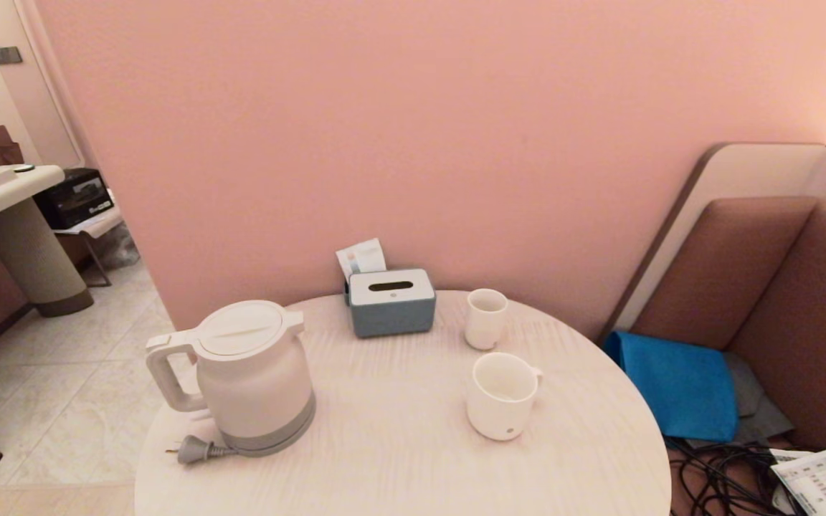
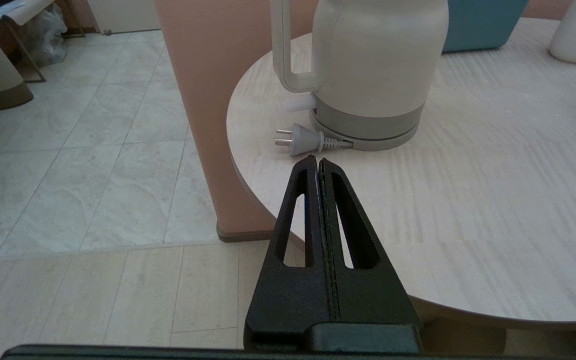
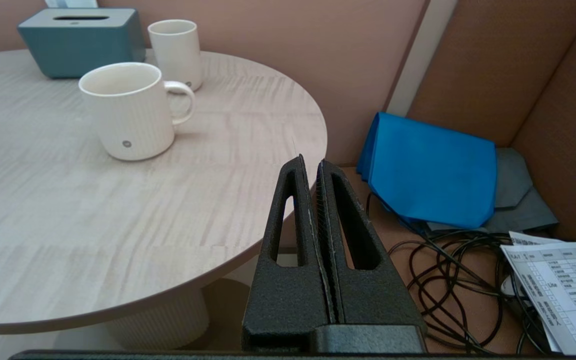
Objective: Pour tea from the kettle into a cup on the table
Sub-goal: Pick up the kettle
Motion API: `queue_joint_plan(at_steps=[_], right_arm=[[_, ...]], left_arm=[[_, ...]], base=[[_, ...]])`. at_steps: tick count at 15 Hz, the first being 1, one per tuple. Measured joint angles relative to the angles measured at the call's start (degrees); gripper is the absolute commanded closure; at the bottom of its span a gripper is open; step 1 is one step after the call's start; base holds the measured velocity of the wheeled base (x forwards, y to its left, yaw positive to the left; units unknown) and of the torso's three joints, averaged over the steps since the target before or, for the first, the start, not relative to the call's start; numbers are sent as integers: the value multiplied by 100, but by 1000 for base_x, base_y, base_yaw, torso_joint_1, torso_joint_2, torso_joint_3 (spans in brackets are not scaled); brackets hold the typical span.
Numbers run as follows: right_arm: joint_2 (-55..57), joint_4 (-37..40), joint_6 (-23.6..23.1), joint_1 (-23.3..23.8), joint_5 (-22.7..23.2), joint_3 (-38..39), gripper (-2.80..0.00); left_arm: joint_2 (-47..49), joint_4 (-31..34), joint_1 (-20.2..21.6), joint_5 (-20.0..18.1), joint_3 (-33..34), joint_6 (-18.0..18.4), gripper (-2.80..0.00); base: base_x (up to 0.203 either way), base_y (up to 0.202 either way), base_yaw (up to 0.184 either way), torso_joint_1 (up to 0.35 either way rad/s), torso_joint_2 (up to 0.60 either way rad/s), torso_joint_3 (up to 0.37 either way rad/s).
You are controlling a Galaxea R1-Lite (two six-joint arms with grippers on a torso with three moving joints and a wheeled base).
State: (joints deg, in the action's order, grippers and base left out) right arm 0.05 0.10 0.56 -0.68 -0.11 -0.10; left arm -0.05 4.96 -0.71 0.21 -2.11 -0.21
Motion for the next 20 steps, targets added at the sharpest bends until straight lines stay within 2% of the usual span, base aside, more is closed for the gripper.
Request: queue_joint_plan(at_steps=[4, 5, 8, 11, 14, 16, 18, 20], right_arm=[[0, -2, 6, 0, 1, 0, 0], [0, -2, 6, 0, 1, 0, 0], [0, -2, 6, 0, 1, 0, 0], [0, -1, -3, 0, 2, 0, 0], [0, -2, -1, 0, 1, 0, 0], [0, 0, -1, 0, 1, 0, 0], [0, 0, -3, 0, 0, 0, 0], [0, 0, -2, 0, 0, 0, 0]], left_arm=[[5, 21, 15, 21, -36, -2, 0], [23, 22, 20, 15, -220, 2, 0], [565, 30, 24, -78, -1508, -34, 0], [2310, 104, 24, -171, -3218, -140, 0], [4906, 233, 24, -225, -4921, -242, 0], [6501, 549, 72, -261, -5899, -280, 0], [7679, 897, 128, -293, -6407, -323, 0], [8446, 742, 168, -308, -6250, -358, 0]], base=[[0, 0, 0, 0, 0, 0], [0, 0, 0, 0, 0, 0], [0, 0, 0, 0, 0, 0], [0, 0, 0, 0, 0, 0], [0, 0, 0, 0, 0, 0], [0, 0, 0, 0, 0, 0], [0, 0, 0, 0, 0, 0], [0, 0, 0, 0, 0, 0]])
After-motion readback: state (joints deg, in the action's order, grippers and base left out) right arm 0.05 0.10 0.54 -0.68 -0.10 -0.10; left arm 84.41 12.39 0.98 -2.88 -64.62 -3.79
